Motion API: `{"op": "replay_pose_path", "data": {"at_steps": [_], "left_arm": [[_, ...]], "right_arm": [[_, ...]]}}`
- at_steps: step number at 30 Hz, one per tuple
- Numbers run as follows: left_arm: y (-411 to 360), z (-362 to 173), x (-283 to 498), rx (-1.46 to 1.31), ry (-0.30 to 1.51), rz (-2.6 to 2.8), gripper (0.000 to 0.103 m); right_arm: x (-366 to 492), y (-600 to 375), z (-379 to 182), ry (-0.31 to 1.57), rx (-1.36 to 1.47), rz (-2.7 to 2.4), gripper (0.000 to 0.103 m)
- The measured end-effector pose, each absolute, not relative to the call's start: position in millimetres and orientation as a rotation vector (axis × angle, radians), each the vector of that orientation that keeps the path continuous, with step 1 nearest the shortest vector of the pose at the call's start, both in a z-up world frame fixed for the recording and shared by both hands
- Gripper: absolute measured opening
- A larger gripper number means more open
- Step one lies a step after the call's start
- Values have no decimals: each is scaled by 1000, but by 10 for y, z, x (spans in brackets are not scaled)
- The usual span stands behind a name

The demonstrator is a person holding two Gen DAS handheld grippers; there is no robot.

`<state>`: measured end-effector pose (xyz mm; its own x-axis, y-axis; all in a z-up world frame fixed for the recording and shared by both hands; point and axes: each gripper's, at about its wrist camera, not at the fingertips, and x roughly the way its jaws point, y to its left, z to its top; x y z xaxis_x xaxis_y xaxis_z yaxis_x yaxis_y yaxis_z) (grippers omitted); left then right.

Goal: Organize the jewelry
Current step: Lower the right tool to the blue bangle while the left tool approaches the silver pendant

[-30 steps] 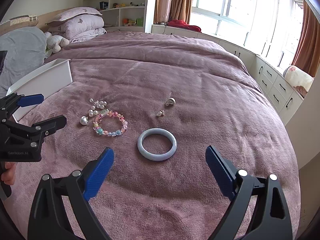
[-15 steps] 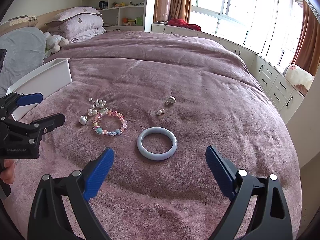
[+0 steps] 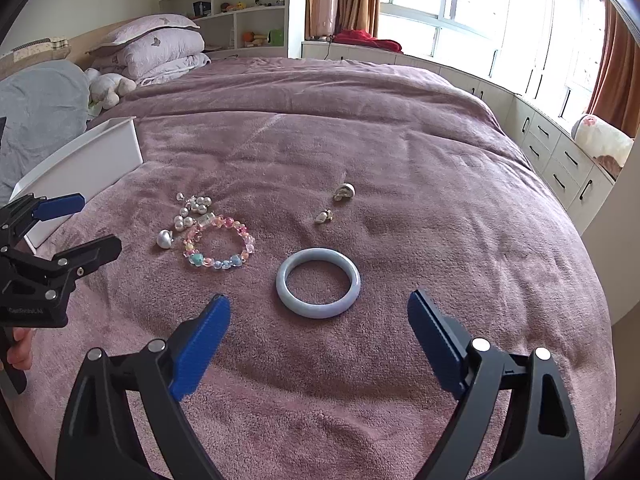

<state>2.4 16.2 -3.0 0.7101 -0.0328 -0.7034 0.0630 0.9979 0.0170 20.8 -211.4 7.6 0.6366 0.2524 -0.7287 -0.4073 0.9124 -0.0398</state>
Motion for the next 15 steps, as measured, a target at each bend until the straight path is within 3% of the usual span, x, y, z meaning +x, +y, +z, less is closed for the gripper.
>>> {"op": "replay_pose_path", "data": {"at_steps": [15], "left_arm": [[238, -283, 418, 29, 867, -188, 100]], "right_arm": [[490, -2094, -194, 875, -190, 388, 84]]}}
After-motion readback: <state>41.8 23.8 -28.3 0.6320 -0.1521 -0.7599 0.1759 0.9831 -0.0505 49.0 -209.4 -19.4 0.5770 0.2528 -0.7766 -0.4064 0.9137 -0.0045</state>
